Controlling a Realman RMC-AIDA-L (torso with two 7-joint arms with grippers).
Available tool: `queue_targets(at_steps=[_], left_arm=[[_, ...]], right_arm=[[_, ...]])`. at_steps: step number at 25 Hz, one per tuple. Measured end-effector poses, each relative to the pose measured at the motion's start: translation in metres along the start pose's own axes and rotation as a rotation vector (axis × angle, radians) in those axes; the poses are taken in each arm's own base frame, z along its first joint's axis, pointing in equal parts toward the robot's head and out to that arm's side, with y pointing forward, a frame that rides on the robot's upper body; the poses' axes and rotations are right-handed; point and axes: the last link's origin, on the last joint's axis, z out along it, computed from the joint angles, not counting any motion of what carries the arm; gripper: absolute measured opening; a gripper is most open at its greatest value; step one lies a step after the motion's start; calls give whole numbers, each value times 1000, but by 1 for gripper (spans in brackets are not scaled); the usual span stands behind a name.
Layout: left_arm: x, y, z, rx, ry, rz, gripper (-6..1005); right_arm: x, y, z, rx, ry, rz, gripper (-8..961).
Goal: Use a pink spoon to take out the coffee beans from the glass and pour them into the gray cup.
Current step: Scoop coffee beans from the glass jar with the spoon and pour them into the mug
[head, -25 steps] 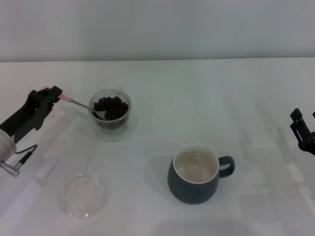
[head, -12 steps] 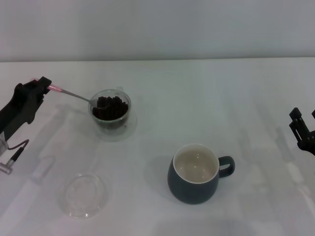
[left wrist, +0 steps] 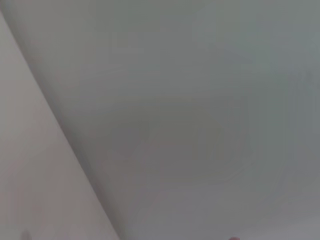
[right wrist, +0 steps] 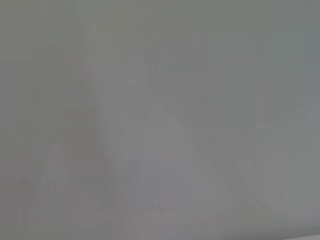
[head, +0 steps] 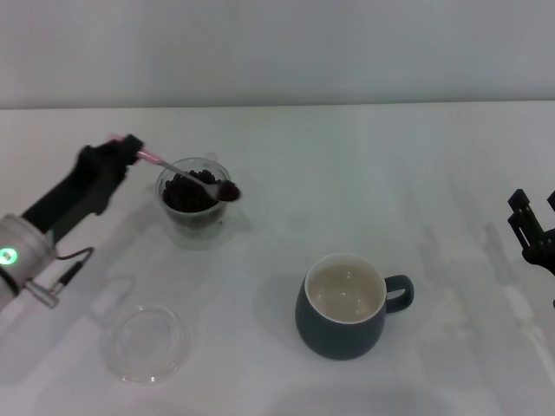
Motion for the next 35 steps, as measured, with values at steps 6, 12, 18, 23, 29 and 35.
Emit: queue_targets(at_steps=[6,12,18,23,29,35], left_arm=[[-25,11,18,-25,-129,33,126],[-40,17,22,-58,-194,38,126],[-48,21,22,-84,-252,56,127],[-58,26,29,-89,-348,110,127],[-62,33,36,-106,-399,173,127],[-66,43,46,-144,-469,291,126]], right_arm=[[0,0,1,-1,1,-1,618],[0,0,1,-1,4,-2,617],[1,-1,1,2,11,-5,617],[4,-2,1,6,29,-8,617],[6,-3,1,10,43,-10,617],[7,-4,0,15,56,-11,617]])
